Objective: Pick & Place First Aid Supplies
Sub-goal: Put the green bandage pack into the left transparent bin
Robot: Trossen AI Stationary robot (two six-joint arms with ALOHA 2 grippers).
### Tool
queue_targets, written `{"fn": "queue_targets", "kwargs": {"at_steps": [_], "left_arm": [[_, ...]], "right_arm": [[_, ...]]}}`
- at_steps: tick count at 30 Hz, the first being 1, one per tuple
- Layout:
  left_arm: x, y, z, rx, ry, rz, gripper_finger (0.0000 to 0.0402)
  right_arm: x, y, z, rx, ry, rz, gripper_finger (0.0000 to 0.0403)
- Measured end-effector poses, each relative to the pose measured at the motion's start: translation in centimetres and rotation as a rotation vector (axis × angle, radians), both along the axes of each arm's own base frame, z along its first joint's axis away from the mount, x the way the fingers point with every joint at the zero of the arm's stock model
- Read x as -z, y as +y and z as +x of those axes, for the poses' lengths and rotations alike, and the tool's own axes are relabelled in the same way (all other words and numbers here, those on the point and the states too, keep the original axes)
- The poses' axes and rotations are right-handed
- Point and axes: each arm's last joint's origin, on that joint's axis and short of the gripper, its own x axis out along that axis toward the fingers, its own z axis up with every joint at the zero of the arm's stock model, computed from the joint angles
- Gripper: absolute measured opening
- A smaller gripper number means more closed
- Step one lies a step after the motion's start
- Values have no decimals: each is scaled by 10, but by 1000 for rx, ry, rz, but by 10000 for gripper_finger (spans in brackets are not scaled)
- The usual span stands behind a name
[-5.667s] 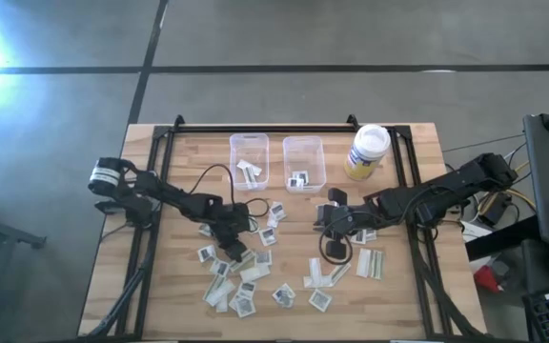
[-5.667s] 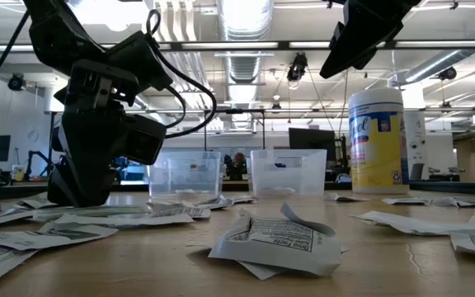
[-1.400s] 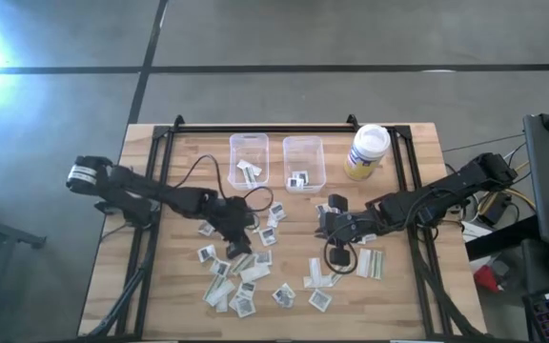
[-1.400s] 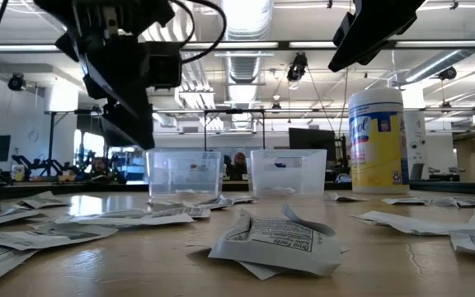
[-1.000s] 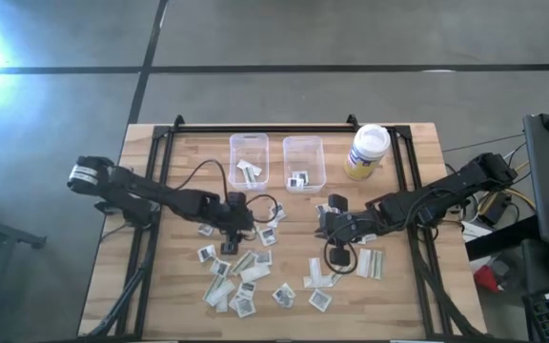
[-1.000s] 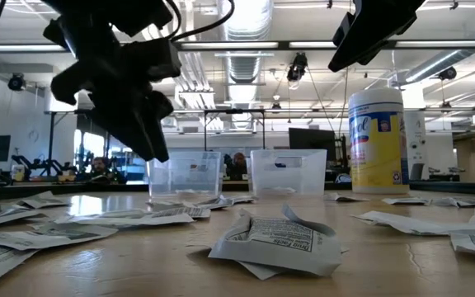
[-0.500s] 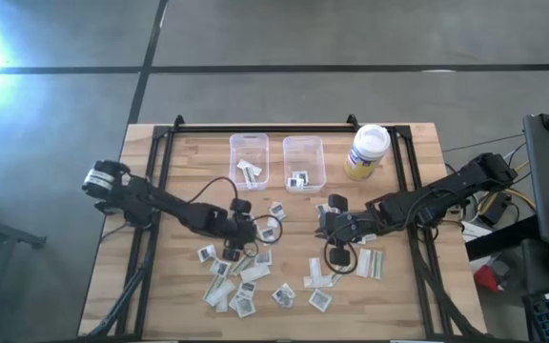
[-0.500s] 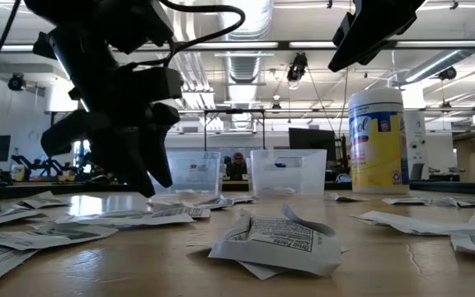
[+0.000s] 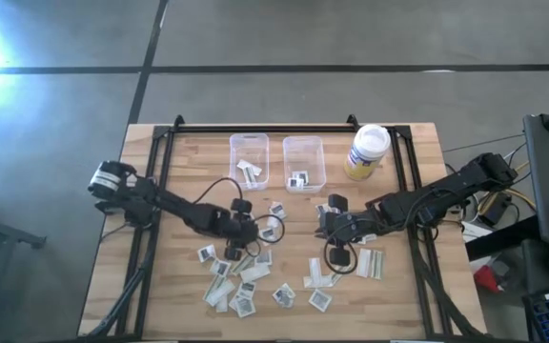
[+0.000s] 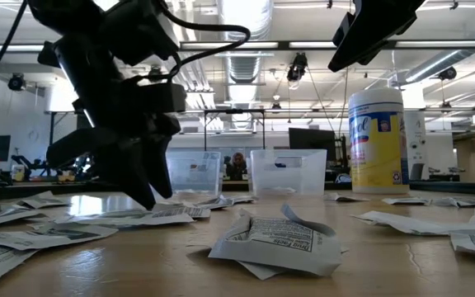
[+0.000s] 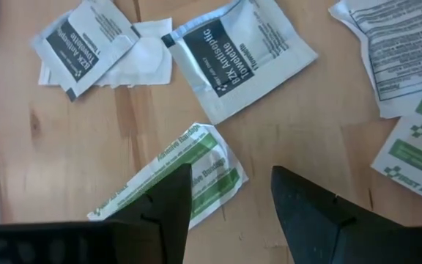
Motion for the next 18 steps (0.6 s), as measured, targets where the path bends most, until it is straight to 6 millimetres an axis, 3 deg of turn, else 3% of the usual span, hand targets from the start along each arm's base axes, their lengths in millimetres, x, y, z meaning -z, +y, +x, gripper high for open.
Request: {"fn": "queue_targets", "kwargs": {"at_steps": [5, 18], "left_arm": [[3, 7, 2, -24, 10, -12, 178], [25, 14, 2, -40, 88, -16, 122]], "right_arm": [[0, 0, 0, 0, -1, 0, 52], [0, 0, 0, -2, -1, -2, 52]]}}
